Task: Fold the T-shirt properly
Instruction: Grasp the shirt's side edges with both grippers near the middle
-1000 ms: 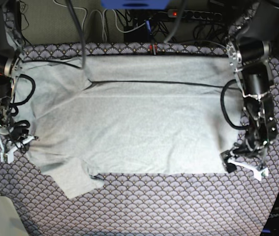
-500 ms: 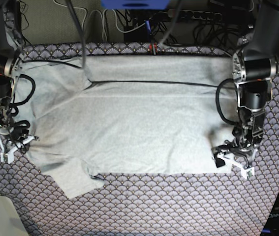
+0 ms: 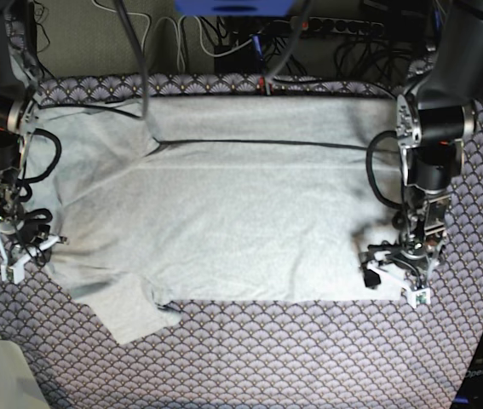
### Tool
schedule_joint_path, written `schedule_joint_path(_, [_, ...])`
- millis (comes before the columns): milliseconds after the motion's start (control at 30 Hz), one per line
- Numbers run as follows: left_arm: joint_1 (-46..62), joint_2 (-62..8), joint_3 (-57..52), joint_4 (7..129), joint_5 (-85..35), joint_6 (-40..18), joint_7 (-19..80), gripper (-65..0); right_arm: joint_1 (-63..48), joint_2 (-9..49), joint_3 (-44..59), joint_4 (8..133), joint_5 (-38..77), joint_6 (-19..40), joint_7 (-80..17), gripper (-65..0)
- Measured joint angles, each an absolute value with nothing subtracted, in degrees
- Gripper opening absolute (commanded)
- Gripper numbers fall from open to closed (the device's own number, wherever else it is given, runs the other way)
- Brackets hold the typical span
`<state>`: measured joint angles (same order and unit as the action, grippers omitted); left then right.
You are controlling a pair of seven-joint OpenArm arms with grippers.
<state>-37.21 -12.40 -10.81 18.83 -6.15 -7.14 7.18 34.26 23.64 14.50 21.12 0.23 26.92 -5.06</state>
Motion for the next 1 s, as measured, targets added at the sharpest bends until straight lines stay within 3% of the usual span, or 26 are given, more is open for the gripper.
schedule_joint_path(467, [-37.6,-12.2,-10.7,17.6,-2.4,-7.1,5.9,-5.7,34.3,23.6,14.5,21.1,0.4,26.9,-5.5,-65.0])
schedule_joint_path(533, [-37.5,-12.1,-10.7,17.7,-1.7,-7.1,5.8,-8.1,34.3,23.6,14.5,21.1,0.4,26.9,-5.5,-65.0])
schedule_joint_path(633, [-36.9,-12.1,-10.8,18.0,-1.5,-7.1,5.0,-18.3,34.3,23.6,14.5,21.1,0.4,26.9,-5.6,-65.0])
schedule_joint_path(933, [-36.8,-12.2,-11.0,18.0,-1.7,-7.3,5.1,-61.3,34.3,23.6,14.5,21.1,0.4,26.9,-5.7,-65.0])
schedule_joint_path(1000, [-36.8,-12.3,-11.1,18.0,-1.7,-7.3,5.1,-65.0,34.3,23.6,14.5,21.1,0.4,26.9,-5.7,-65.0])
